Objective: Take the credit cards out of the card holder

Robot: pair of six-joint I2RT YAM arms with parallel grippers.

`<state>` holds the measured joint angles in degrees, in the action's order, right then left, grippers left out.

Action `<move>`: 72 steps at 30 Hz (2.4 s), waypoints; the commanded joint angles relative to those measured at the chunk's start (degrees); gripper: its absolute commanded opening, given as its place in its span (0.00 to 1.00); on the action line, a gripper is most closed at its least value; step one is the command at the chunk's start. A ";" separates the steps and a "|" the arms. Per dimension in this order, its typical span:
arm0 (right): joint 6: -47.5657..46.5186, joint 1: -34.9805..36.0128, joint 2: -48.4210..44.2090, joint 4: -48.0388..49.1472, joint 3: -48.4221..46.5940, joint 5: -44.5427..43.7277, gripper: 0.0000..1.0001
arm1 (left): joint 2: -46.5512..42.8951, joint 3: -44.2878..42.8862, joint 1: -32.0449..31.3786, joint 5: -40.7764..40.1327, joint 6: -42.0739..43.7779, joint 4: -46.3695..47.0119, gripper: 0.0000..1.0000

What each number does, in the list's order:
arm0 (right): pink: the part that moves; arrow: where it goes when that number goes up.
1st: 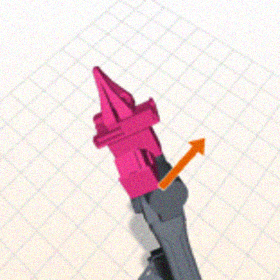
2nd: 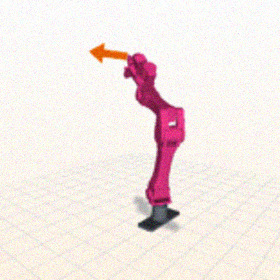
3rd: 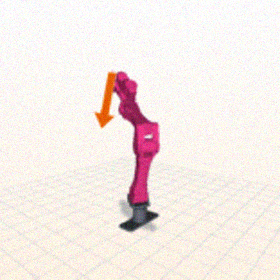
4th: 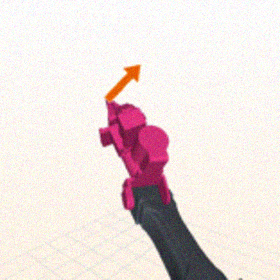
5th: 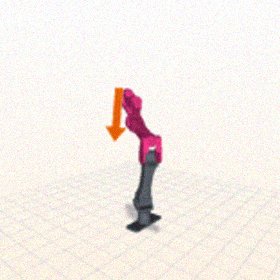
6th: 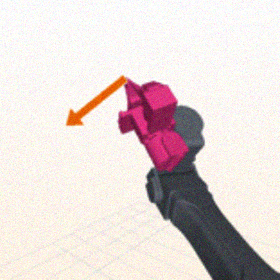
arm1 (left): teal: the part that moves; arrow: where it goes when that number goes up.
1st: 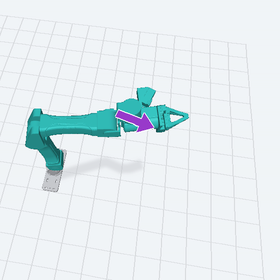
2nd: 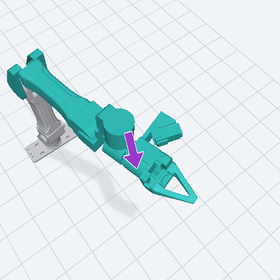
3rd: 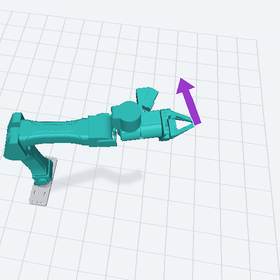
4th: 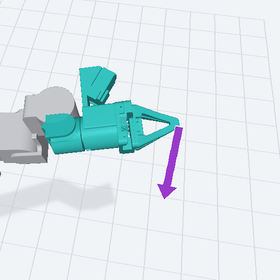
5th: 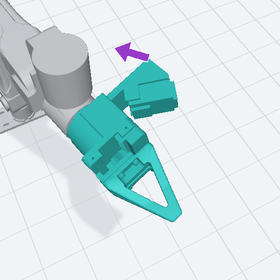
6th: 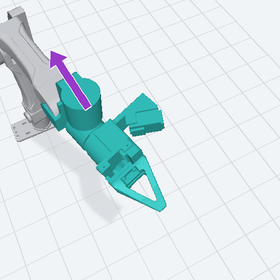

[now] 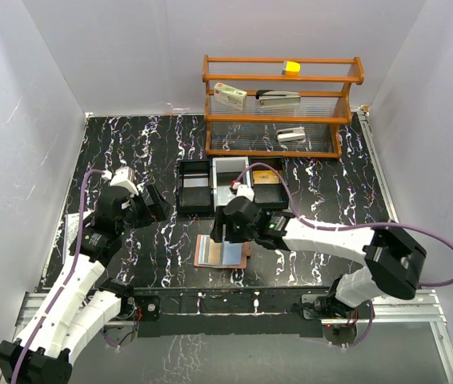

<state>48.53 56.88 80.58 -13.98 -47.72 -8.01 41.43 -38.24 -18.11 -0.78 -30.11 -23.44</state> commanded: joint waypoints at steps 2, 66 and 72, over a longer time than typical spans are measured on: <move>2.15 3.32 4.72 -1.87 -6.93 -5.87 0.60 | -0.91 0.25 0.35 -0.43 0.75 -2.16 0.99; 3.22 6.81 20.71 -10.03 -18.41 -6.15 0.65 | 1.07 5.20 0.34 12.36 -6.14 -0.65 0.99; 3.28 6.83 23.48 -12.62 -20.65 -6.93 0.69 | -0.87 4.43 0.35 7.07 -7.76 -2.78 0.99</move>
<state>52.34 63.64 102.35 -24.97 -65.08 -13.34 42.19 -32.42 -18.11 9.63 -36.27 -23.99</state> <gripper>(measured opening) 0.678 0.985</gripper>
